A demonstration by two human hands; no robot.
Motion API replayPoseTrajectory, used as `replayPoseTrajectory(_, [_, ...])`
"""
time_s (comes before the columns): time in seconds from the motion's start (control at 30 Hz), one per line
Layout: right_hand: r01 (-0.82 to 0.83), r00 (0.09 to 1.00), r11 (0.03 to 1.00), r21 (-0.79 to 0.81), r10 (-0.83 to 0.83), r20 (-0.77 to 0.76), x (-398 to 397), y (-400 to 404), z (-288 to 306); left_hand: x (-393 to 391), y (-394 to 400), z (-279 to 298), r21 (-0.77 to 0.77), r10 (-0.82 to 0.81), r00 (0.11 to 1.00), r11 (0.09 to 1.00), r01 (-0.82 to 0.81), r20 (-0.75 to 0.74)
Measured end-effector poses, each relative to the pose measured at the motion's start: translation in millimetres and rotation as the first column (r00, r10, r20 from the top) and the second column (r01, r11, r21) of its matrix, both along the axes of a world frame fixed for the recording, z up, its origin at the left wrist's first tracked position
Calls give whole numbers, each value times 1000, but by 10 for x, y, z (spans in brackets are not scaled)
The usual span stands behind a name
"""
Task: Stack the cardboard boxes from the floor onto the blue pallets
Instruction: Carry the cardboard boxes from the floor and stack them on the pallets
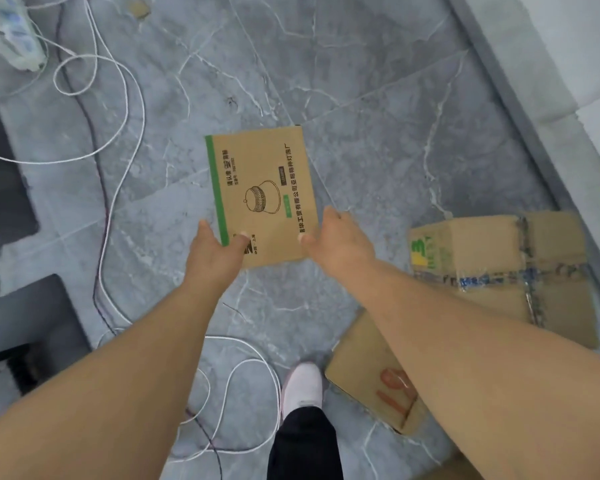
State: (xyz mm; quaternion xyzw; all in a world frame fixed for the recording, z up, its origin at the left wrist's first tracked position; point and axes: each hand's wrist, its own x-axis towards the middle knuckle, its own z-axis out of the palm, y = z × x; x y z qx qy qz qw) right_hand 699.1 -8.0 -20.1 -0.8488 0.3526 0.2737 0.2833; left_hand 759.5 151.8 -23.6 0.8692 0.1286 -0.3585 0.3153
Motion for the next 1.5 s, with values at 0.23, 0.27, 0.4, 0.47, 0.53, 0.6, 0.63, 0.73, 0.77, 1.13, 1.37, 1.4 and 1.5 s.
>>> replayPoseTrajectory(0.23, [83, 996, 978, 191, -79, -30, 93, -46, -457, 153, -99, -477, -61, 140, 985, 987, -147, -103])
replayPoseTrajectory(0.27, [83, 997, 975, 206, -79, -25, 74, -47, -473, 139, -108, -492, -69, 161, 982, 983, -168, -100])
replayPoseTrajectory(0.4, [126, 992, 958, 256, -119, -43, -104, -86, -372, 5, -143, -368, -116, 183, 978, 974, -194, -105])
replayPoseTrajectory(0.47, [137, 990, 955, 263, -129, -50, -261, -135, -237, -109, -177, -224, -133, 172, 980, 974, -185, -105])
replayPoseTrajectory(0.53, [164, 986, 952, 257, -156, -53, -440, -195, -58, -257, -222, -40, -155, 164, 982, 972, -178, -97])
replayPoseTrajectory(0.6, [204, 979, 946, 252, -197, -51, -627, -250, 147, -441, -282, 176, -178, 158, 982, 968, -174, -103])
replayPoseTrajectory(0.63, [229, 973, 941, 250, -224, -49, -733, -275, 262, -543, -320, 295, -186, 159, 981, 966, -177, -107])
replayPoseTrajectory(0.73, [305, 952, 923, 234, -303, -47, -1135, -320, 638, -899, -433, 680, -205, 158, 981, 962, -179, -112])
replayPoseTrajectory(0.77, [325, 945, 915, 236, -325, -43, -1298, -329, 762, -1031, -471, 814, -216, 139, 984, 963, -161, -112])
replayPoseTrajectory(1.13, [544, 780, 799, 256, -594, 197, -3405, -742, 2414, -2766, -1184, 2470, -445, -163, 983, 877, 182, 82])
replayPoseTrajectory(1.37, [680, 556, 616, 397, -787, 268, -5062, -954, 3082, -4181, -1793, 3330, -420, -396, 876, 770, 481, 276])
replayPoseTrajectory(1.4, [692, 533, 595, 409, -803, 266, -5281, -975, 3091, -4379, -1877, 3357, -392, -433, 859, 766, 510, 272])
replayPoseTrajectory(1.5, [729, 484, 539, 422, -842, 240, -5837, -1028, 3025, -4921, -2105, 3359, -292, -548, 782, 728, 621, 298])
